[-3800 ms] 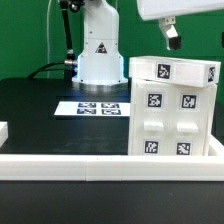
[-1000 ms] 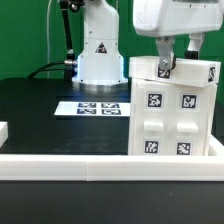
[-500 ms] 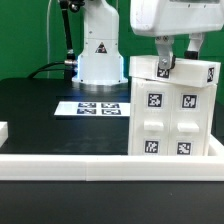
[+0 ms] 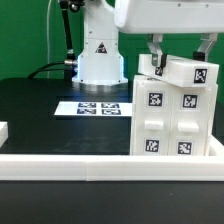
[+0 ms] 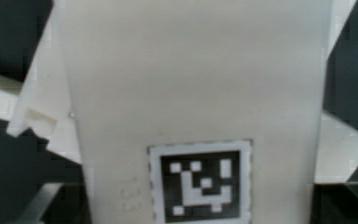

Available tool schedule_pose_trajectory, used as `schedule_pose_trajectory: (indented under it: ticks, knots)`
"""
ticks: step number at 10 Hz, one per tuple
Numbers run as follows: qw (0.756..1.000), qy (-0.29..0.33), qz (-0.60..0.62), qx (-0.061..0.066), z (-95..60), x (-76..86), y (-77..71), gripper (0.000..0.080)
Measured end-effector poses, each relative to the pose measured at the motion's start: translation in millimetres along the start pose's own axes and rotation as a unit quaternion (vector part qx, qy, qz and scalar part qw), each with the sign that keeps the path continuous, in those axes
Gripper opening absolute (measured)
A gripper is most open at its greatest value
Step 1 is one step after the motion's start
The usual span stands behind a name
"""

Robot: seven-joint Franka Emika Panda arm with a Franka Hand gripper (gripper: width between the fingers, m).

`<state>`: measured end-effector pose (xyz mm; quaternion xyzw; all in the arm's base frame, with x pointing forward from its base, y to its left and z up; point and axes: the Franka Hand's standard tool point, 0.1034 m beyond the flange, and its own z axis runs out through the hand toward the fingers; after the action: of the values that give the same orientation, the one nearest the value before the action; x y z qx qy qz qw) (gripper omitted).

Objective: Assemble cabinet

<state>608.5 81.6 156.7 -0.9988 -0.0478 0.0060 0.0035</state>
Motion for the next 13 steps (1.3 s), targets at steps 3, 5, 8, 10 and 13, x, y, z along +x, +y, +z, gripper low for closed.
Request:
schedule_pose_trajectory:
  ticks: [3,5,8,10,13]
  knots:
    - [0.982,0.024,0.188,0.003,-0.7,2.2,-1.4,0.056]
    - [0.955,0.037,0.296,0.009,-1.5,6.2,-2.0,0.056]
    - [0.905,0.049,0.422,0.019,-2.3,10.6,-2.1,0.056]
    - [0.868,0.047,0.494,0.024,-2.4,10.8,-1.2,0.056]
    - [0.794,0.04,0.606,0.033,-1.6,10.2,1.2,0.056]
